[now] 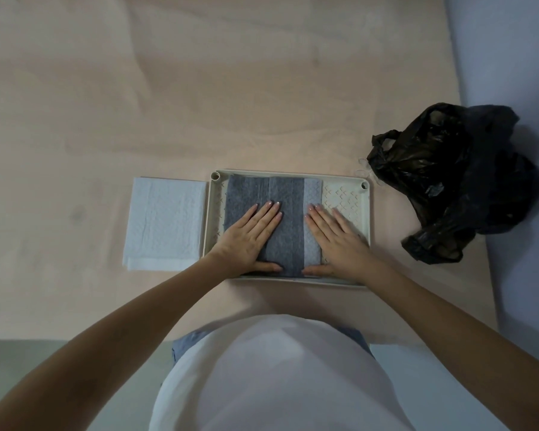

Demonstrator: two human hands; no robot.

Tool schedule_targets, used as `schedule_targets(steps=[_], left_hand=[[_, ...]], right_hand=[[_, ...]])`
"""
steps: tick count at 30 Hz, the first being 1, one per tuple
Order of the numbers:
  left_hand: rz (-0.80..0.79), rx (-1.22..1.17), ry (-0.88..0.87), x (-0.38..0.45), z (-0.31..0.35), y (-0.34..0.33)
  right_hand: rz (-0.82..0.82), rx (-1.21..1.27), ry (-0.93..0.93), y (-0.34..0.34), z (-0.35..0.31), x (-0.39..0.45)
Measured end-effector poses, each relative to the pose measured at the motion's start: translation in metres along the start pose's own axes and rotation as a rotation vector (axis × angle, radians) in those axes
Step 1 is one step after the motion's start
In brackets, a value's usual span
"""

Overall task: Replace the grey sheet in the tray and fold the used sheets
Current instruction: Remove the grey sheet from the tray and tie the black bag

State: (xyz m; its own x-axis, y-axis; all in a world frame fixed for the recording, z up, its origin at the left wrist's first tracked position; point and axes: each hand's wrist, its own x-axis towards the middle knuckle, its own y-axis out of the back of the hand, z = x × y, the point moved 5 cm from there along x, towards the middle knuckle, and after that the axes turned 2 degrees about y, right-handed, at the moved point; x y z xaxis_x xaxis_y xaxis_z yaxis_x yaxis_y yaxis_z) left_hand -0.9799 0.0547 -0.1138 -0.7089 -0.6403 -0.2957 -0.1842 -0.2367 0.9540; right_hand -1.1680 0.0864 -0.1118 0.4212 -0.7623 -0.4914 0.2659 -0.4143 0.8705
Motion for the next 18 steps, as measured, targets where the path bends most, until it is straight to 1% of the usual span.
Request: schedule_targets(steps=[3,4,5,6,7,8,9,10,11,12,15,18], left_hand=[[-0.024,-0.04,-0.027,0.0,-0.002,0.004],[-0.014,-0.117,-0.036,-0.001,-0.003,0.01],[0.028,-0.231,-0.014,-0.003,-0.006,0.017],[0.114,-0.362,0.056,-0.006,-0.012,0.025],[0.223,-0.476,0.179,-0.01,-0.022,0.033],[0.332,-0.552,0.337,-0.015,-0.034,0.041],[0.405,-0.593,0.492,-0.02,-0.045,0.046],[0.416,-0.599,0.608,-0.022,-0.054,0.05],[0.375,-0.58,0.677,-0.022,-0.06,0.052],[0.315,-0.552,0.71,-0.019,-0.064,0.054],[0.176,-0.516,0.743,-0.009,-0.071,0.057],[0.086,-0.509,0.759,0.002,-0.07,0.054]], right_hand=[[-0.038,0.048,0.012,0.002,0.001,0.001],[-0.041,0.105,0.004,0.006,0.0,0.0],[-0.018,0.196,-0.022,0.013,-0.004,0.0],[0.045,0.312,-0.067,0.023,-0.008,0.0],[0.148,0.418,-0.116,0.036,-0.014,-0.001],[0.283,0.478,-0.16,0.049,-0.022,-0.002],[0.406,0.477,-0.197,0.062,-0.033,-0.001],[0.47,0.45,-0.219,0.073,-0.045,0.003],[0.456,0.418,-0.23,0.08,-0.06,0.01],[0.398,0.385,-0.236,0.086,-0.074,0.019],[0.194,0.282,-0.259,0.092,-0.106,0.048],[0.073,0.165,-0.313,0.094,-0.12,0.066]])
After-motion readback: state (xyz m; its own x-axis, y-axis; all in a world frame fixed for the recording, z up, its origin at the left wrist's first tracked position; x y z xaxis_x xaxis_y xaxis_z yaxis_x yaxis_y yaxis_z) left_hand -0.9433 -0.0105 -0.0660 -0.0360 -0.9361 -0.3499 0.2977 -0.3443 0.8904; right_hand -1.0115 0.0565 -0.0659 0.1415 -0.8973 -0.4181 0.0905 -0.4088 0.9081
